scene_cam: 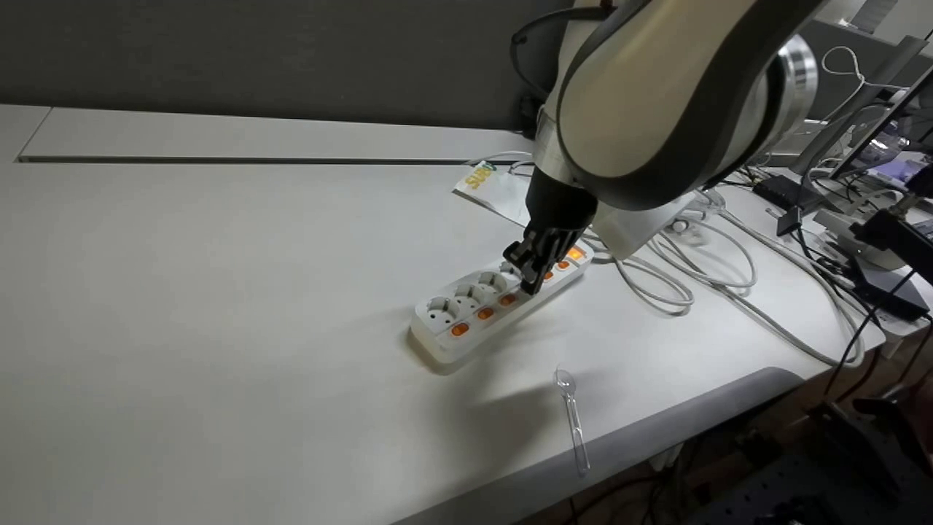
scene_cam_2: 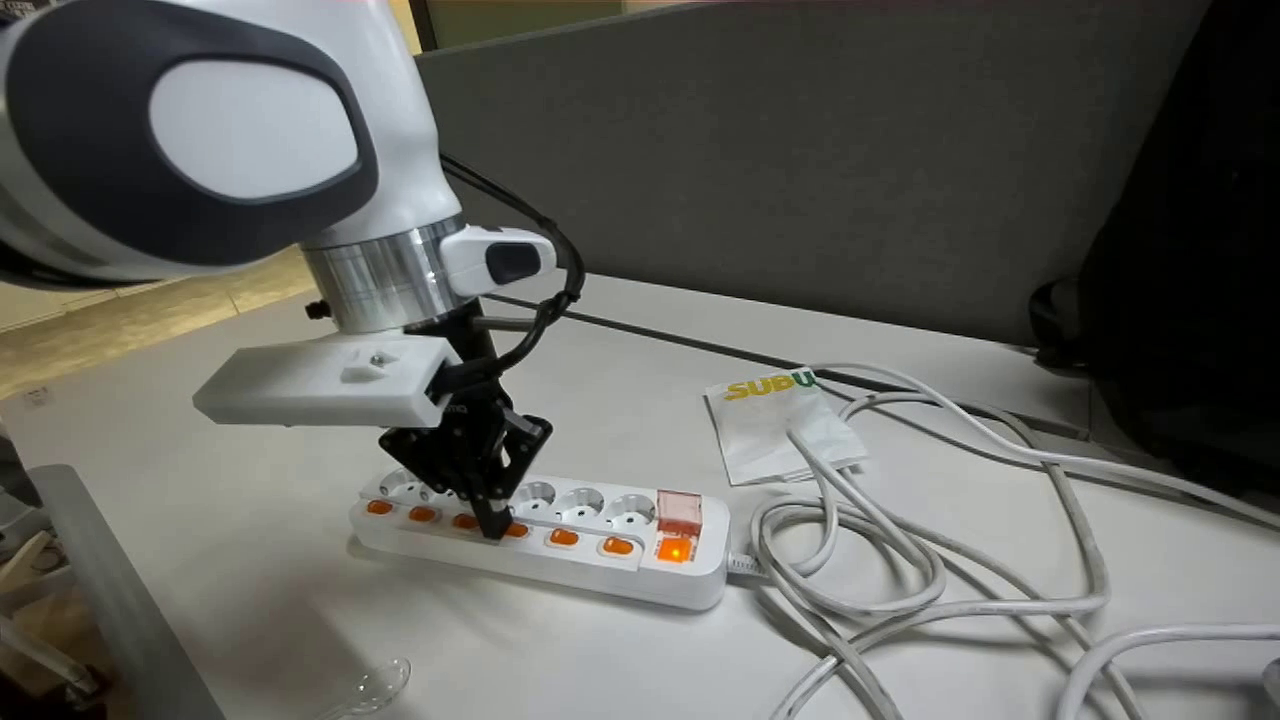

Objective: Turn on the middle switch

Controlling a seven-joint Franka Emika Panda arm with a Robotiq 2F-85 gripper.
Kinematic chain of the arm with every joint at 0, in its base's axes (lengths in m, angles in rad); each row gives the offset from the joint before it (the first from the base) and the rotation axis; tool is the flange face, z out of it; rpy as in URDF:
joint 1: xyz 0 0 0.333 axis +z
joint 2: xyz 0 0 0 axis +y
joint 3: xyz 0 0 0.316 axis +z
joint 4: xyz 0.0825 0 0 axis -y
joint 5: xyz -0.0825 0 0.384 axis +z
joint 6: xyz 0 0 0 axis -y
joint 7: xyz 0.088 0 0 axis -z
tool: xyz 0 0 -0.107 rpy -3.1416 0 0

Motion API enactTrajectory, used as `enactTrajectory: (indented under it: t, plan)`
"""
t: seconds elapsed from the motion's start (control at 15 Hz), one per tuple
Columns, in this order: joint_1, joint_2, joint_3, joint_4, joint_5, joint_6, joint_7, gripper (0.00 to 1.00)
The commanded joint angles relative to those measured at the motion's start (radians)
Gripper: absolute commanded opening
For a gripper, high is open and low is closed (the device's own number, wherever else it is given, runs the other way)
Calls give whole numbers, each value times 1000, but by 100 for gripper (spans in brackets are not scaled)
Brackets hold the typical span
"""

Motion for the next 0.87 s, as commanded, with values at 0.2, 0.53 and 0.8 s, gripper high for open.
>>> enactTrajectory:
  t: [0.2, 0.53, 0.8]
  plan:
    - [164, 87, -177, 12, -134, 88, 273, 0]
    - [124, 109, -114, -18, 29, 101, 290, 0]
    - [120, 69, -109, 1, 116, 24, 306, 0]
